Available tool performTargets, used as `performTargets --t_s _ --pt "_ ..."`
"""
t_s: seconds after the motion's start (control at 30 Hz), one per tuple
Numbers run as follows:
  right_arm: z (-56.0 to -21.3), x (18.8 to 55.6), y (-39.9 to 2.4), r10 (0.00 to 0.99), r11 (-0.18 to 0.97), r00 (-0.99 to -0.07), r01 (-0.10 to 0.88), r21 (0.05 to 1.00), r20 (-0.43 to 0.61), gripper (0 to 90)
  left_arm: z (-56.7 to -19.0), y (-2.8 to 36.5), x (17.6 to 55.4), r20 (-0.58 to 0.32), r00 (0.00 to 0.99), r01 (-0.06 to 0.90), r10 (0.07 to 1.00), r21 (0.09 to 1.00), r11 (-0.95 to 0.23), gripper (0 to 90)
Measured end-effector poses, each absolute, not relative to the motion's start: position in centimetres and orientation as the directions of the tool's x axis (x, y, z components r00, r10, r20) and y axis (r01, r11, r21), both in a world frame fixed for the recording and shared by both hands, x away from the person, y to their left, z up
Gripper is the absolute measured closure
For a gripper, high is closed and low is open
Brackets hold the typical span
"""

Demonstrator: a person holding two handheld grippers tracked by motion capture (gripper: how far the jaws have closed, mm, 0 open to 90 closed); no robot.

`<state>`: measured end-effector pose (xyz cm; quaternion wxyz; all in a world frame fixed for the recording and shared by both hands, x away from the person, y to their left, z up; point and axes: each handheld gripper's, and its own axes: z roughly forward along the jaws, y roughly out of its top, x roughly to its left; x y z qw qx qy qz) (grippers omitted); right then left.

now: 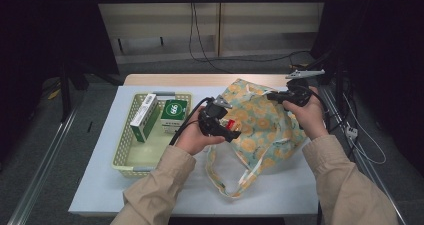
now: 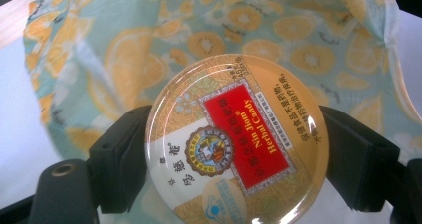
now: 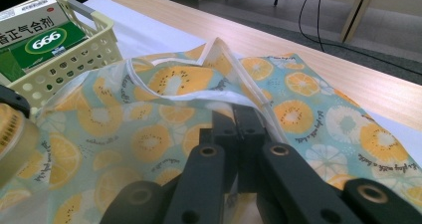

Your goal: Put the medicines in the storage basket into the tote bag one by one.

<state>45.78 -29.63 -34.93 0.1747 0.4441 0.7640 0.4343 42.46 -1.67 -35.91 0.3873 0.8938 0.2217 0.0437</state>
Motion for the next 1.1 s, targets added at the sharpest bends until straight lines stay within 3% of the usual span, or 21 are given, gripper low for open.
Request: performTargets --t_s 1.1 --pt "-39.2 47.9 -31.5 0.865 0.185 -0.478 0.586 0.789 0.152 90.0 -37.5 -5.9 44.2 -0.082 0.905 0.349 0.418 0.705 -0.617 20.0"
